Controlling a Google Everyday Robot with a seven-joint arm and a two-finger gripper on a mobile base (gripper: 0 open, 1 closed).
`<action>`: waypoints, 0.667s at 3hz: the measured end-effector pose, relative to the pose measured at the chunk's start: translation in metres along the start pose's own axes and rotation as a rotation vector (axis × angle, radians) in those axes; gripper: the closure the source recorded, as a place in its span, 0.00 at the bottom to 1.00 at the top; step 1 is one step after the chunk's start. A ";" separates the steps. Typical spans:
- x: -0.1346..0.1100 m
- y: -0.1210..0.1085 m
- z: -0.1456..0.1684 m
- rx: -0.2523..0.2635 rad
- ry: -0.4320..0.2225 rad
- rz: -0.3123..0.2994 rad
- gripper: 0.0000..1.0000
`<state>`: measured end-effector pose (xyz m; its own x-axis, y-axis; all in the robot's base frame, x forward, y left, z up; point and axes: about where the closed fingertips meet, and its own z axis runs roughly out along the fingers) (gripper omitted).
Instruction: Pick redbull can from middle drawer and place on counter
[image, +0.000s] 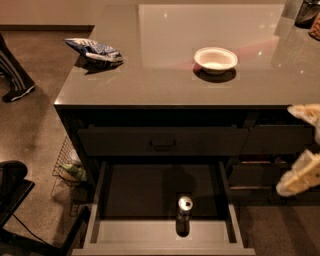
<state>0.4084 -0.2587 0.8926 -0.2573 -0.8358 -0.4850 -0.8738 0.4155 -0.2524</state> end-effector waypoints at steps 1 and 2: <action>0.029 -0.001 0.023 0.029 -0.142 0.089 0.00; 0.027 0.001 0.029 0.013 -0.188 0.120 0.00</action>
Offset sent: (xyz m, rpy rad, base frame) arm 0.0028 -0.0159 -0.0368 0.1718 -0.0481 -0.0558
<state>0.4121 -0.2706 0.8546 -0.2768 -0.6993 -0.6591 -0.8361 0.5134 -0.1935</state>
